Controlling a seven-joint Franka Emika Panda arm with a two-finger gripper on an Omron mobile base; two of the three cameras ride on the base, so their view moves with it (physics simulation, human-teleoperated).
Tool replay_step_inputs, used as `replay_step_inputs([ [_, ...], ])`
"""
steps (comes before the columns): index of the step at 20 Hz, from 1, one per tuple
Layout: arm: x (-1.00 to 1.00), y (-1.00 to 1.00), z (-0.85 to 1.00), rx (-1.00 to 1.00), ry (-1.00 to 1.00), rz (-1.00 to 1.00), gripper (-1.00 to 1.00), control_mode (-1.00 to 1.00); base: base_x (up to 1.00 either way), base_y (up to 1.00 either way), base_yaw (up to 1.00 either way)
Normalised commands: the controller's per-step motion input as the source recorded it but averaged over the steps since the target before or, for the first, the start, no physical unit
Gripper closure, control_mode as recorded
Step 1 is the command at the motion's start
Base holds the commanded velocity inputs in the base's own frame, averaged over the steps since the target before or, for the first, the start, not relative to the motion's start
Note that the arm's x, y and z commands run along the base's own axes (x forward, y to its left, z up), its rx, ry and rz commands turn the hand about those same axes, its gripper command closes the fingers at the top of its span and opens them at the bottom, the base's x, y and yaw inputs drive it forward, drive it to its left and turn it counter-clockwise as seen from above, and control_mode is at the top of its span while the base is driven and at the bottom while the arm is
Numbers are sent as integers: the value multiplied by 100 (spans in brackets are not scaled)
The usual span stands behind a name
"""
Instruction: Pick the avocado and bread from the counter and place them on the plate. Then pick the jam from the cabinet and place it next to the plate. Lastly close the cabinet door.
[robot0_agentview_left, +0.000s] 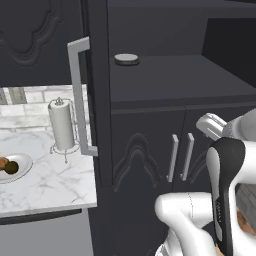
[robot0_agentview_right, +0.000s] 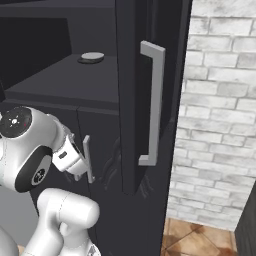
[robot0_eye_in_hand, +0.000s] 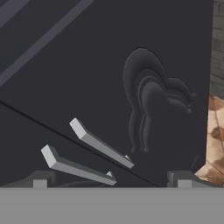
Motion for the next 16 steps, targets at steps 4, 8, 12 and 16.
replay_step_inputs([
  [4, 0, 0, 0, 0, 0, 0, -100, 100, 27, -27, 7],
  [8, 0, 0, 0, 0, 0, 0, -100, 100, 28, -21, 7],
  [12, 0, -4, -7, 0, -8, 6, -100, -100, 2, -4, 2],
  [16, -32, 0, -5, 0, -21, 8, -100, -100, 0, 0, 0],
])
